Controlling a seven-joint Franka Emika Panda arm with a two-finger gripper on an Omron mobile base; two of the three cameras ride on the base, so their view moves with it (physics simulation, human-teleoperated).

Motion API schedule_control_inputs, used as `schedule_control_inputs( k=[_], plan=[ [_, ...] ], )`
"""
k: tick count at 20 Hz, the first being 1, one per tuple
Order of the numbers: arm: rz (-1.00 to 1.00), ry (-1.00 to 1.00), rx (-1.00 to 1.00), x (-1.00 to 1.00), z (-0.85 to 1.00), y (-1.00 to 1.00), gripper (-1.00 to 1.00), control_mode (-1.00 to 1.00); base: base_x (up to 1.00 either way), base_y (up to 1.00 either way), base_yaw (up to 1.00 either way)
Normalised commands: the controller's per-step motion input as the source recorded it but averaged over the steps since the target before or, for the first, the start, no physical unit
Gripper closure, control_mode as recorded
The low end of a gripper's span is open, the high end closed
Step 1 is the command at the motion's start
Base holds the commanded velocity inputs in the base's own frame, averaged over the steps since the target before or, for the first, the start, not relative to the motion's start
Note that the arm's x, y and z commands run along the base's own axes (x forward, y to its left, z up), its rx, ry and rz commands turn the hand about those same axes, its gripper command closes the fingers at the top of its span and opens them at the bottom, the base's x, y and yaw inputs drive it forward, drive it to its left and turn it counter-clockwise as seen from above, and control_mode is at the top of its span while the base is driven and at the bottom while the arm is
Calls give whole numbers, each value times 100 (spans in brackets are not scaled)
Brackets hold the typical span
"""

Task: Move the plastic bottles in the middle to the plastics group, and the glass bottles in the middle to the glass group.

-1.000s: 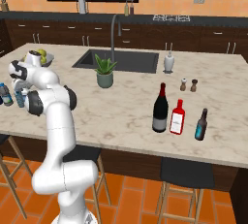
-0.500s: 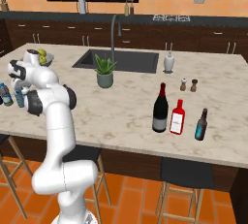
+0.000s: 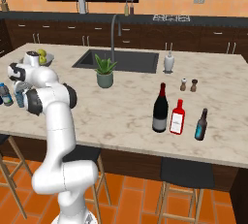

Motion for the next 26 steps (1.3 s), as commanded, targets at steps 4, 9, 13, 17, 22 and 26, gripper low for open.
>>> schedule_control_inputs(
  k=[4, 9, 13, 17, 22, 26],
  plan=[
    [0, -4, 0, -10, -42, 0, 100, -100, 0, 0, 0],
    [0, -1, 0, -4, -7, 0, 100, -100, 0, 0, 0],
    [0, 0, 0, 0, 0, 0, -100, -100, 0, 0, 0],
    [0, 0, 0, 0, 0, 0, -100, -100, 0, 0, 0],
    [0, 0, 0, 0, 0, 0, -100, -100, 0, 0, 0],
    [0, 0, 0, 0, 1, 0, -100, -100, 0, 0, 0]
  ],
)
